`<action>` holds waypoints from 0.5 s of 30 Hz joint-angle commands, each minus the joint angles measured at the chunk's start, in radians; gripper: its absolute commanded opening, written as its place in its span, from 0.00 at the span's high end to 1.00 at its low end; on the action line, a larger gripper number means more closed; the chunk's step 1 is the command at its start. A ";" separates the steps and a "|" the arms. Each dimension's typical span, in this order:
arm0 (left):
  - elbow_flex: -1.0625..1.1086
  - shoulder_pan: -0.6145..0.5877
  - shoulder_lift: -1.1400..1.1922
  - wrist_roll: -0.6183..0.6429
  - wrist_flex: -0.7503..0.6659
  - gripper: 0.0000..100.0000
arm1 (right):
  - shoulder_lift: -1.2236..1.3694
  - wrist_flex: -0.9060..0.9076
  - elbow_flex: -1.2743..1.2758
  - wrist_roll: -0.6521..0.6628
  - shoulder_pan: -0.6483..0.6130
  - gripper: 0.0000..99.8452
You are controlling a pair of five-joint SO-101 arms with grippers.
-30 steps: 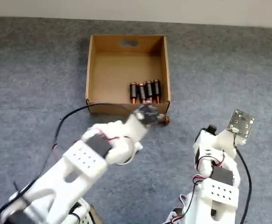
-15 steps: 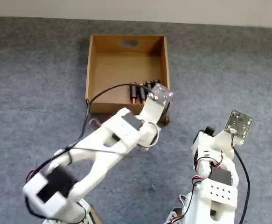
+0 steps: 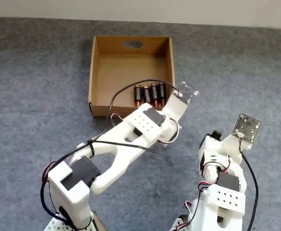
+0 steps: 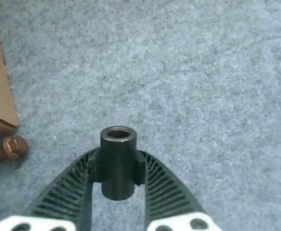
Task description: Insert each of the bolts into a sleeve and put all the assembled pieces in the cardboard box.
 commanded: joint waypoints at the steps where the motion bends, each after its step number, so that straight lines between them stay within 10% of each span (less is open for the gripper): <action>1: -0.022 0.010 -0.008 -0.209 -0.011 0.91 | -0.015 -0.019 -0.008 -0.012 -0.007 0.99; 15: -0.002 -0.097 -0.004 -0.285 -0.011 0.85 | -0.015 -0.019 -0.008 -0.012 -0.007 0.99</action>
